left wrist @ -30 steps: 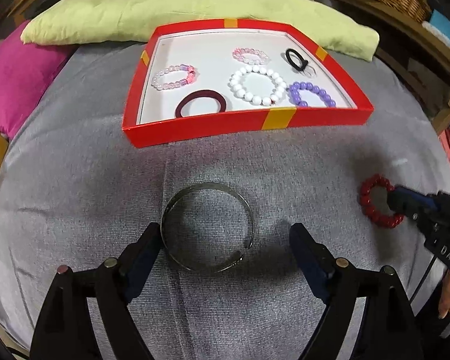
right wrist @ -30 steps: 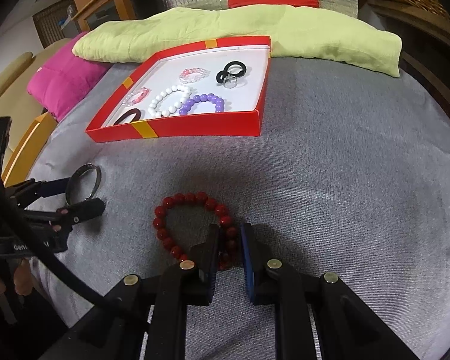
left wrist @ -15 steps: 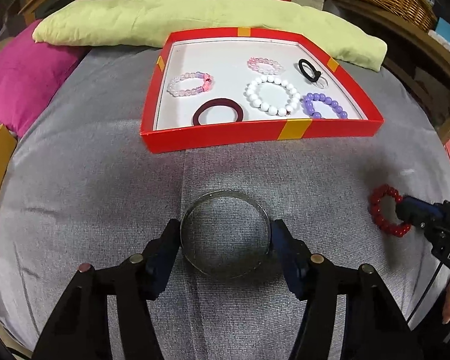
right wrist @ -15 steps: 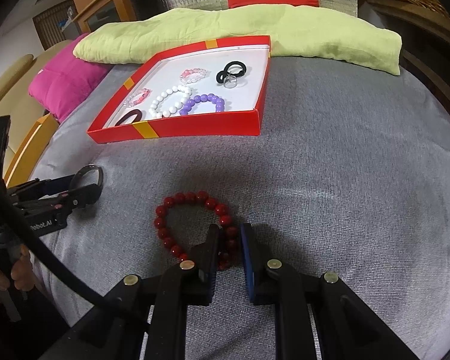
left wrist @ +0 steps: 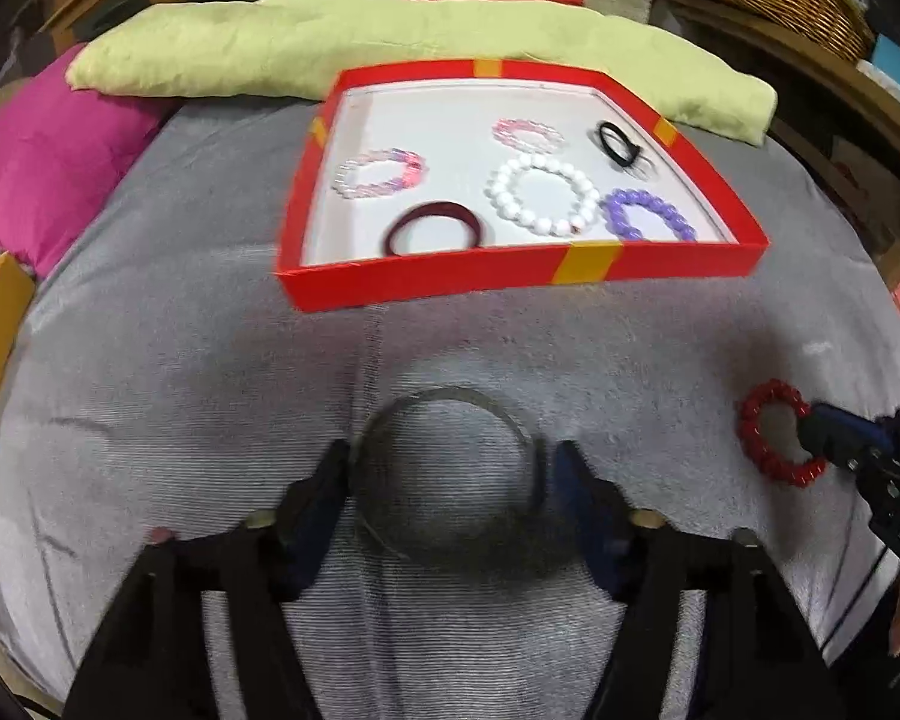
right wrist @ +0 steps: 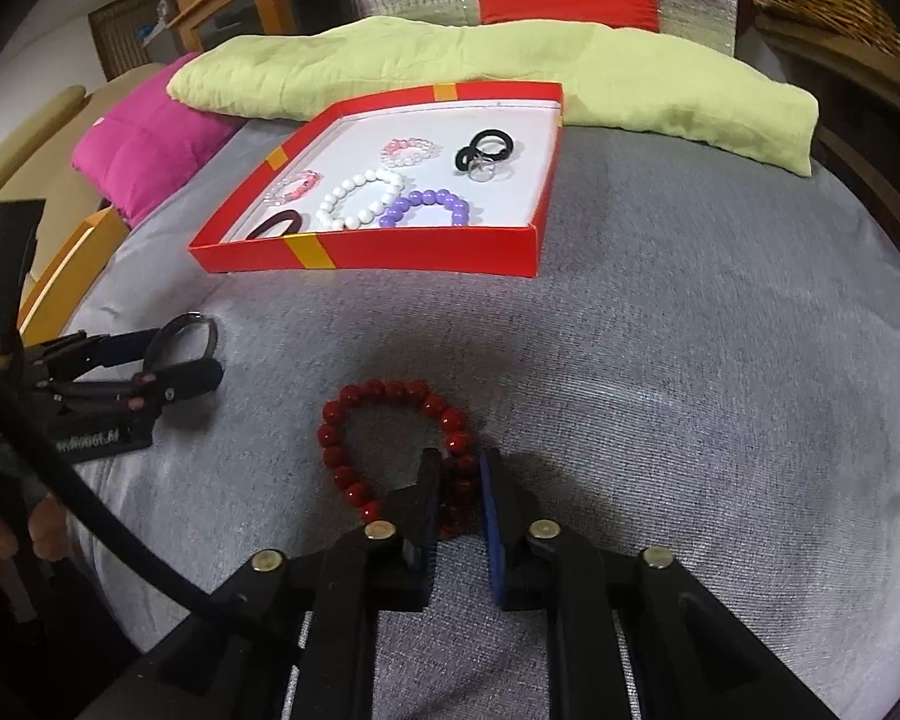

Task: Organize jewelry
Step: 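Lift both bracelets and carry them over the red box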

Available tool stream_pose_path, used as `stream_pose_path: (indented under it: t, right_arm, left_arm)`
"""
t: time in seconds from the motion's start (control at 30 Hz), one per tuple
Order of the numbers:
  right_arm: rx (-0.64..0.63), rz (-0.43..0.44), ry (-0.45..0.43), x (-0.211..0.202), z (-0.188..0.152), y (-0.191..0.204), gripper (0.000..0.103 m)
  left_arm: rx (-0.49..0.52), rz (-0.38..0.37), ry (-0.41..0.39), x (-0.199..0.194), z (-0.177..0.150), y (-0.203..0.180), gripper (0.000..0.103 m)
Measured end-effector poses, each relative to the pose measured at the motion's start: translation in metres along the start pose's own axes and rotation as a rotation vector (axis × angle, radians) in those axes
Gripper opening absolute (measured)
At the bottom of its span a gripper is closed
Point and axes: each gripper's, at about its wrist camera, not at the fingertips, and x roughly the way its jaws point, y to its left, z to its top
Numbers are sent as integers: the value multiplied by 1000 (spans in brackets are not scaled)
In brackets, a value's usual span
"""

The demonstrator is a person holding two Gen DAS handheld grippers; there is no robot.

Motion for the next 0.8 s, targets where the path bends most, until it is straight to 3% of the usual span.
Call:
stream_pose_path:
  t: [0.27,0.8]
  right_arm:
    - [38,80,-62,-15,4,-4,11]
    - [132,238,-214,-49,19,-7,11]
  left_arm:
    - [13,-35,-51,-13,1,0,62]
    - [37,-13,-170,-45,10,-11,62]
